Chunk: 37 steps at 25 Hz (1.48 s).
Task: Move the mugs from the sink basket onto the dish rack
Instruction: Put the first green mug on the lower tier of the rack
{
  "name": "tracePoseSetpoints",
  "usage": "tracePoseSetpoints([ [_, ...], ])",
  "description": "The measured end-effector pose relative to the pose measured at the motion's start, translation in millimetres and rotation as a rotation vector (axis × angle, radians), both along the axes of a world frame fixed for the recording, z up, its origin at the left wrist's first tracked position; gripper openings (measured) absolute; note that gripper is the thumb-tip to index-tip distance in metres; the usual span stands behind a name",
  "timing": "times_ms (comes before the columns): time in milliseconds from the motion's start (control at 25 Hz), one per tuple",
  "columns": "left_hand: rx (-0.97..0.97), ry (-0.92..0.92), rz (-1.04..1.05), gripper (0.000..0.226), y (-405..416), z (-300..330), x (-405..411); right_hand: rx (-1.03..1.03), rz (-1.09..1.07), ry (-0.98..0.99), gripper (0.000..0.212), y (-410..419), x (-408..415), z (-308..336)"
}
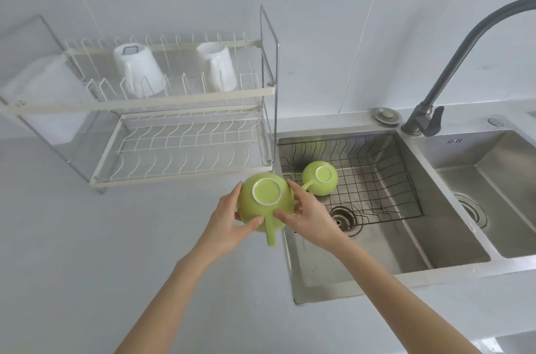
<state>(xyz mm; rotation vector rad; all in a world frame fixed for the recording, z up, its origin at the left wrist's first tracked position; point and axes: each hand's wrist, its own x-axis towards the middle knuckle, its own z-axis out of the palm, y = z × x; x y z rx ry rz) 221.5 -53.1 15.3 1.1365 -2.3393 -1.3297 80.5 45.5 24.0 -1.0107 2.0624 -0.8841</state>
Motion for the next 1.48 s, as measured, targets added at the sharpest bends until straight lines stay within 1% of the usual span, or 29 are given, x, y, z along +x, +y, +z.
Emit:
tracePoseSetpoints([
  [200,-0.038,-0.014,-0.011,0.078,-28,6,19,-0.006,-0.001,0.043,0.075,-29,23,5],
  [480,-0.071,-0.104,-0.102,0.094,-85,21,15,-0.003,-0.002,0.041,0.073,-84,19,21],
  [800,-0.085,-0.141,-0.117,0.087,-149,20,-20,0.047,-0.041,0.037,0.070,-147,-3,20],
  [1040,-0.068,-0.170,-0.117,0.087,-189,4,-48,0.079,-0.069,0.049,0.068,-184,-19,10],
  [1320,-0.019,-0.167,-0.095,0.076,-211,-13,-59,0.065,-0.127,0.010,0.068,-204,-29,-9],
  [1480,-0.073,-0.179,-0.118,0.079,-219,-19,-64,0.075,-0.122,0.045,0.068,-207,-31,-13],
])
